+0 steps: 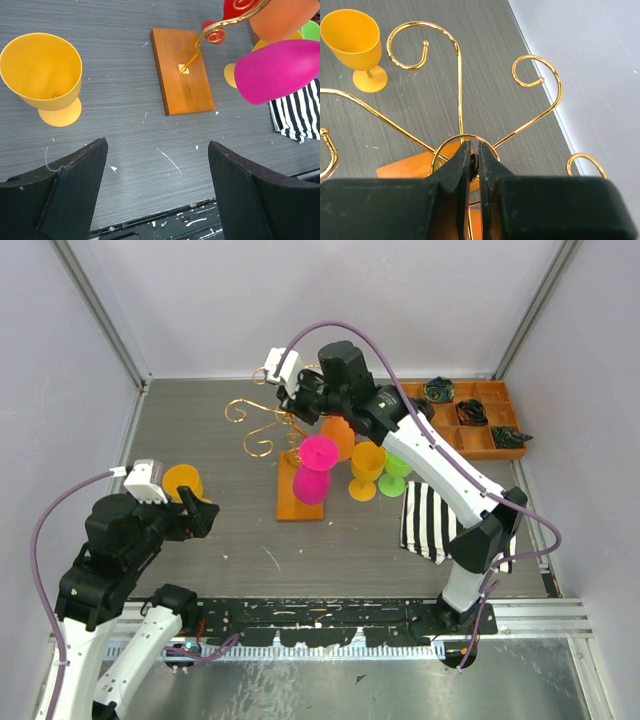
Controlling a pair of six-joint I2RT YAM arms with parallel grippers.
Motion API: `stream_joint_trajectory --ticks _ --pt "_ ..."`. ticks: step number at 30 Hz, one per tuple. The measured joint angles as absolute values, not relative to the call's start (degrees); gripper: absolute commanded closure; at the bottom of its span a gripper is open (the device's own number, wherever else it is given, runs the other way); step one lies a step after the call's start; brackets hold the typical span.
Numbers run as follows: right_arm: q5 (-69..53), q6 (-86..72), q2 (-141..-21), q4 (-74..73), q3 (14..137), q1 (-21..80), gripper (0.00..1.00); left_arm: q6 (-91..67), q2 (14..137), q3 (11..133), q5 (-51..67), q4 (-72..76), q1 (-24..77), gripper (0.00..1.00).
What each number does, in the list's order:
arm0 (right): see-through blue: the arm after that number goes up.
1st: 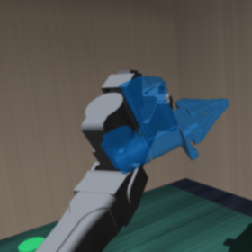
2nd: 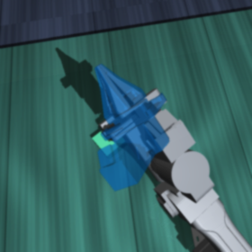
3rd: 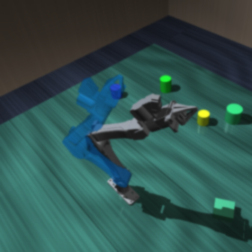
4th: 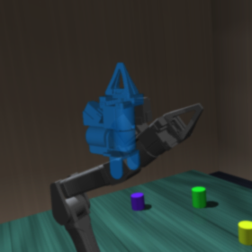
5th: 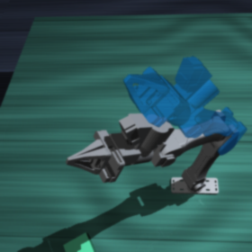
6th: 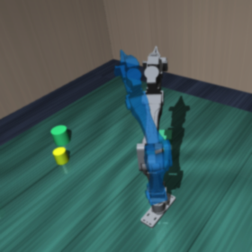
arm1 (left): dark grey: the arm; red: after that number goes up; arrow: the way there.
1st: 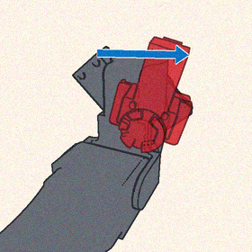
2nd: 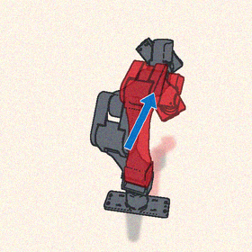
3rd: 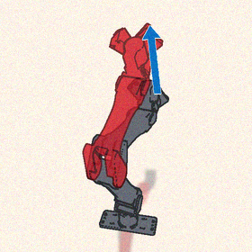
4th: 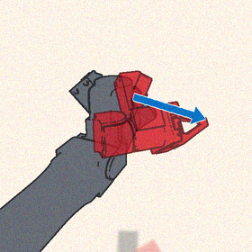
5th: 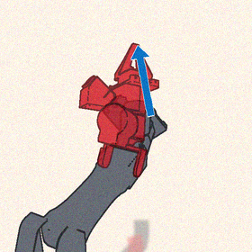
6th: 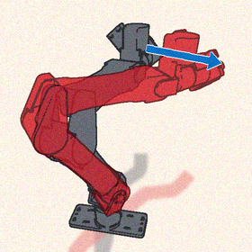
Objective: Place the wine glass upside down on the wine glass rack
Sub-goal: Adjust the wine rack at the center of the board.
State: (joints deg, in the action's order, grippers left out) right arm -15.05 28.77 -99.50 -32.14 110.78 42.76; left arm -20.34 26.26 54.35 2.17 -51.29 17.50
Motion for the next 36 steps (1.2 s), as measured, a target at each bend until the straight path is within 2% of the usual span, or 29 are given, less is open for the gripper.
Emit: stream_joint_trajectory --ticks 12,17,23,33,36 --pt "-28.4 37.3 -106.4 -41.5 122.1 39.2 0.99 -20.1 26.0 54.3 2.2 -51.0 17.5 0.12" --pt "-29.9 39.1 -106.7 -42.4 122.7 38.9 0.87 -20.0 26.0 54.3 2.2 -50.4 17.5 0.12" --pt "-30.1 38.7 -107.2 -43.6 124.0 38.9 0.63 -19.9 26.0 54.1 2.2 -50.3 17.5 0.12" --pt "-27.7 34.8 -106.5 -42.6 123.5 38.9 0.53 -19.7 26.0 53.4 2.3 -50.1 17.5 0.12" --pt "-26.3 32.2 -105.1 -39.9 122.1 38.9 0.45 -19.7 26.0 53.4 2.3 -50.0 17.5 0.12"
